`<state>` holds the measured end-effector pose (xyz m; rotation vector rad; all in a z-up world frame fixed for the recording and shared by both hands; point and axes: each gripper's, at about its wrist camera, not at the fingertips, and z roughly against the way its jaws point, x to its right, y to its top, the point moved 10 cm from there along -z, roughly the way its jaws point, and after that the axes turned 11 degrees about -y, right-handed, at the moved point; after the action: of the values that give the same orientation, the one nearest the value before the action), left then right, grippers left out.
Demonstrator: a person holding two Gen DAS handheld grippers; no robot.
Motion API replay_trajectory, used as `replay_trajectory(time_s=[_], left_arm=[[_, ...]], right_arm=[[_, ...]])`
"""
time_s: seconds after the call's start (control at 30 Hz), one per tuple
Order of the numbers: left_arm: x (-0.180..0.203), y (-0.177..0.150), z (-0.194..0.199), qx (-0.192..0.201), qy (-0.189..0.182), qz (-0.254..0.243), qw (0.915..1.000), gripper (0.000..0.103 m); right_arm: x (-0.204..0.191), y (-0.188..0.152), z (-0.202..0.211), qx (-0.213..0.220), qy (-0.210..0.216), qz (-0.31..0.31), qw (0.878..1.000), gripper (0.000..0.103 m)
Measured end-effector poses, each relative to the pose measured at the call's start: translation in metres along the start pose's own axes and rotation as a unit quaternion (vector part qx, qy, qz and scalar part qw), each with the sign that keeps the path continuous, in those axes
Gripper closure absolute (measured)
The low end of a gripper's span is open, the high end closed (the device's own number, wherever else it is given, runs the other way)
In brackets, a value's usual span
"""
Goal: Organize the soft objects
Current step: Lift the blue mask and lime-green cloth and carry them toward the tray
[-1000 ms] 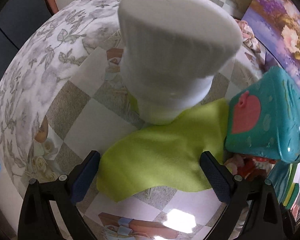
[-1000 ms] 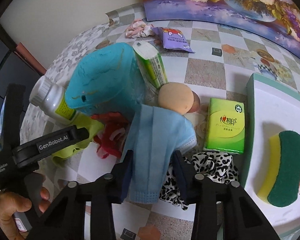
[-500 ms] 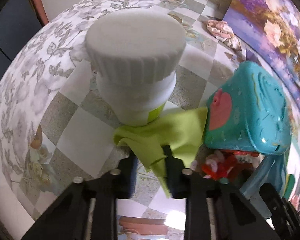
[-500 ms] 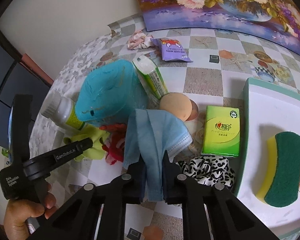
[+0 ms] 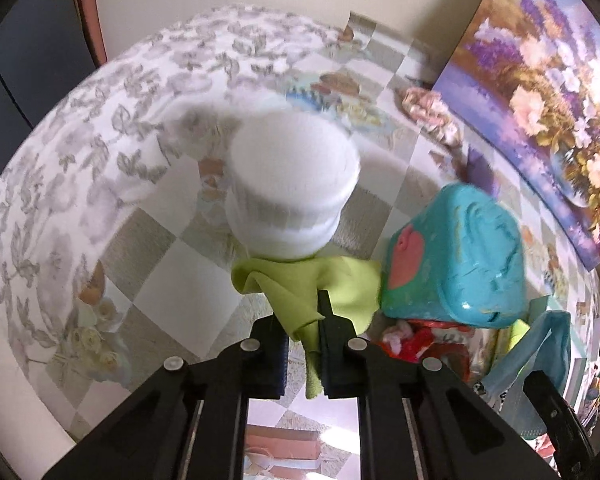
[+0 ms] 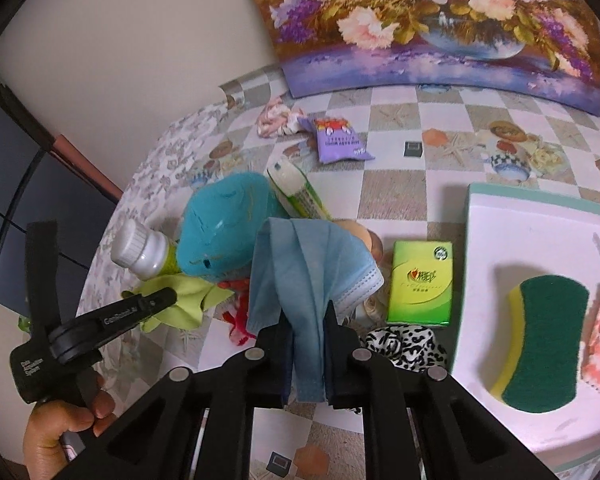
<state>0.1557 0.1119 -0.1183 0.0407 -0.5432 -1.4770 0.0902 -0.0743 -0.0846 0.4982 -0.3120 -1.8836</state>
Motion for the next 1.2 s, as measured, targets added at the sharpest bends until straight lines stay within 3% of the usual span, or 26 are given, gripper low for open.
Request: replay_trajectory(time_s=[0.33, 0.67, 1.0, 1.2], left_arm=[[0.021, 0.022, 0.055, 0.079, -0.012, -0.024, 0.9965, 0.091], [0.057, 0.031, 0.108, 0.155, -0.029, -0.052, 0.9861, 0.091], [0.130, 0.005, 0.103, 0.146, -0.065, -0.106, 0.9814, 0.091], [0.189, -0.023, 0.094, 0.134, -0.091, -0.158, 0.9741, 0.091]], right_arm=[[0.006, 0.017, 0.038, 0.041, 0.023, -0.020, 0.999, 0.091], [0.028, 0.032, 0.076, 0.083, 0.023, -0.045, 0.995, 0.091], [0.082, 0.038, 0.086, 0.092, -0.009, -0.090, 0.992, 0.091], [0.127, 0.040, 0.098, 0.103, -0.038, -0.127, 0.986, 0.091]])
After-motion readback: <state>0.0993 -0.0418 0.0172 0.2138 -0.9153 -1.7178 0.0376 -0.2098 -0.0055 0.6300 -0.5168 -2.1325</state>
